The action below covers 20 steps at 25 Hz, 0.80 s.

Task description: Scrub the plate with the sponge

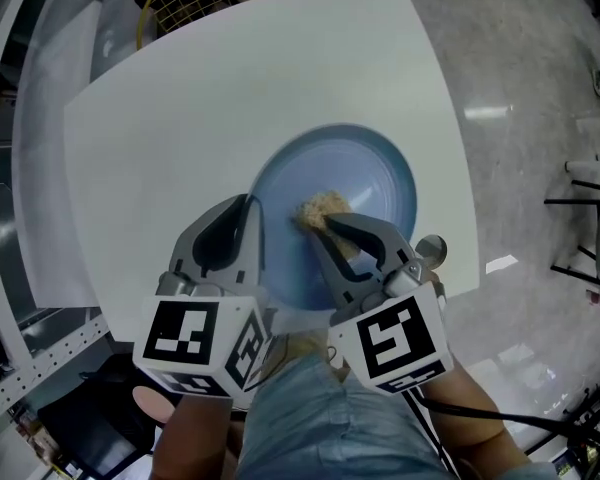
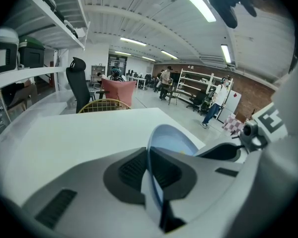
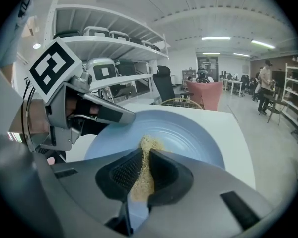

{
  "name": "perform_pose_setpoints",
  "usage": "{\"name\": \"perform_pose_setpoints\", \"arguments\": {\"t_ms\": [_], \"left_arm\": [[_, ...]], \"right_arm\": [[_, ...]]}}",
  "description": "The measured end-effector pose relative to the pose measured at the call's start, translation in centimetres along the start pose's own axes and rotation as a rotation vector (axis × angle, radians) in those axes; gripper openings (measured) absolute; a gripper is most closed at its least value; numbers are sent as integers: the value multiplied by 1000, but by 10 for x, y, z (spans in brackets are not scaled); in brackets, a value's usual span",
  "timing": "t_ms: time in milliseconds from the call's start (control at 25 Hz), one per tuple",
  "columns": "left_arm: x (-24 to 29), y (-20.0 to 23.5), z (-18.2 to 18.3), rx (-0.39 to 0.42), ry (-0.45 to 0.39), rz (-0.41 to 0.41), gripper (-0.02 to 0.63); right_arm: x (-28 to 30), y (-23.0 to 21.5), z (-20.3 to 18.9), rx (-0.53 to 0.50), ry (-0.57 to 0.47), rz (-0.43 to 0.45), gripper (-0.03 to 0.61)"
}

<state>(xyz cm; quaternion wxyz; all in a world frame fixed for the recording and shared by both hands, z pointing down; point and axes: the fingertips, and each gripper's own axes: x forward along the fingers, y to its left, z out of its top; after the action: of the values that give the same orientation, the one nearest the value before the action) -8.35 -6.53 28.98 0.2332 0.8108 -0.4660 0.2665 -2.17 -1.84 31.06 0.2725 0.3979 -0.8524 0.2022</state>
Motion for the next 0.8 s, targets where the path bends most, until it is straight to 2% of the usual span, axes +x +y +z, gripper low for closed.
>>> {"name": "perform_pose_setpoints", "arguments": {"t_ms": [320,600,800], "left_arm": [[-3,-4,-1,19,-4,0,26],[-5,-8,-4,25,0,-3,28],[-3,-12,-2,24,3,-6,28]], "right_arm": [[-12,11,-23,26,18,15,54],[-25,-13,-49,71,59,-55,54],[-28,-38,-53,91,71,-108,55]]}}
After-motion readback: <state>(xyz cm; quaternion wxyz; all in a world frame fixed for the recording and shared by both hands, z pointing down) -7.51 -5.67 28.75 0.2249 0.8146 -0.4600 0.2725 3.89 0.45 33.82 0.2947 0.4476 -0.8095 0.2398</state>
